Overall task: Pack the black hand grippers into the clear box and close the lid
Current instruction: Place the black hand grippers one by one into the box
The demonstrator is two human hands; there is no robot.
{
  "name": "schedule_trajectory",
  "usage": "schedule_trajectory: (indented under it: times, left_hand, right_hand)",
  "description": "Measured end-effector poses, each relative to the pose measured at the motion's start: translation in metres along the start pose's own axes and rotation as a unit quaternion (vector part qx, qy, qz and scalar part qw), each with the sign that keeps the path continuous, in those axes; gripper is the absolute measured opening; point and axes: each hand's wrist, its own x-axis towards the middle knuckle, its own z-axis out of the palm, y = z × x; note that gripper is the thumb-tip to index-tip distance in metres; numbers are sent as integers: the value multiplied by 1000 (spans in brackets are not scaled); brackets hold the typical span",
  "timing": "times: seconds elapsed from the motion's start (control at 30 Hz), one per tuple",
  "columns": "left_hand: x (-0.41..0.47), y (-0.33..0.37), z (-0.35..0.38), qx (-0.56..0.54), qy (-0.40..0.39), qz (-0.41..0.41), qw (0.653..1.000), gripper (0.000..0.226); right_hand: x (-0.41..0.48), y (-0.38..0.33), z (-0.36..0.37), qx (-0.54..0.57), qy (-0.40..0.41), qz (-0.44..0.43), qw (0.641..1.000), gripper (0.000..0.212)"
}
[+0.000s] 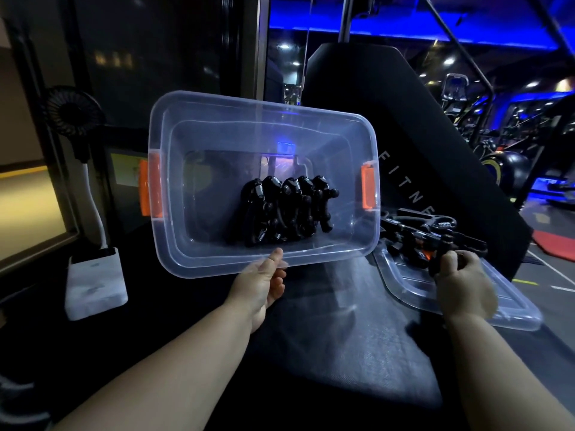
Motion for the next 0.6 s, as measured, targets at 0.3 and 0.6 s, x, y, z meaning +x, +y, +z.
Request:
schedule_trajectory:
  times: [0.3,0.6]
  left_hand:
    - [-1,0,0,-1,-3,3,1000,34]
    - [0,0,0,-6,-8,6,1000,32]
  right_hand:
    - [-10,-14,-13,78,67,-19,995,46]
    - [-43,-51,-23,59,-10,-124,991,31]
